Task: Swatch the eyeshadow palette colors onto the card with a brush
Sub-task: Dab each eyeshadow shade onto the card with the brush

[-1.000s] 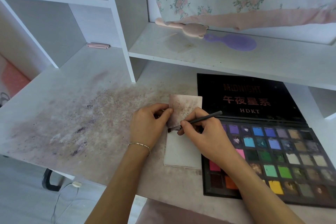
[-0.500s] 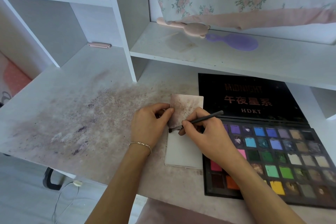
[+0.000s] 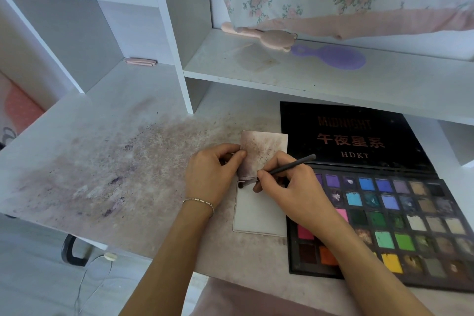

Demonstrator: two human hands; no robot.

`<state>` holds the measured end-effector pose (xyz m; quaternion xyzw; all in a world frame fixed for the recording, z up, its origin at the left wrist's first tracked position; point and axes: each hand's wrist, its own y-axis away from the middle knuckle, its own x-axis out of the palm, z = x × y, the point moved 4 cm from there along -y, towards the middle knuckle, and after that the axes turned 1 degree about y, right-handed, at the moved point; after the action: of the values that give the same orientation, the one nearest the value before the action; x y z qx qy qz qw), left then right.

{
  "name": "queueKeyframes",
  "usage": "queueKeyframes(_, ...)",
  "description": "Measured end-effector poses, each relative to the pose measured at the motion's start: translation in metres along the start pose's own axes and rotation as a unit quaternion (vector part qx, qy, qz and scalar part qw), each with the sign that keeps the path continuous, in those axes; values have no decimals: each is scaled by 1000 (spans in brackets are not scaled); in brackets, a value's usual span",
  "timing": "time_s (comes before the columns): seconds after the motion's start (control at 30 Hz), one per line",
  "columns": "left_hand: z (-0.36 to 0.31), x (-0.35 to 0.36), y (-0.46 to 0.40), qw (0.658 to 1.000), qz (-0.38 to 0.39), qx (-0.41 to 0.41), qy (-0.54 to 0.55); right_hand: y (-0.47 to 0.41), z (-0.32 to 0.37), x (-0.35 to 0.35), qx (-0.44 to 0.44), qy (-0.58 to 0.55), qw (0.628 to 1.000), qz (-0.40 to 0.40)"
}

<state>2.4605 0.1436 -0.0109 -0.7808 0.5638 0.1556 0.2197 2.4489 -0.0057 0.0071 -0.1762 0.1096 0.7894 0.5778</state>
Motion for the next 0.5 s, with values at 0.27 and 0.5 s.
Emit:
queueKeyframes(0.27,1,0,1,1000,-8,-6,5,-1,-1,1,-2,-9,1000,-1)
queueKeyframes(0.5,0,0,0,1000,-8,-9,4,-1,-3,-7,-14,-51,997,-62)
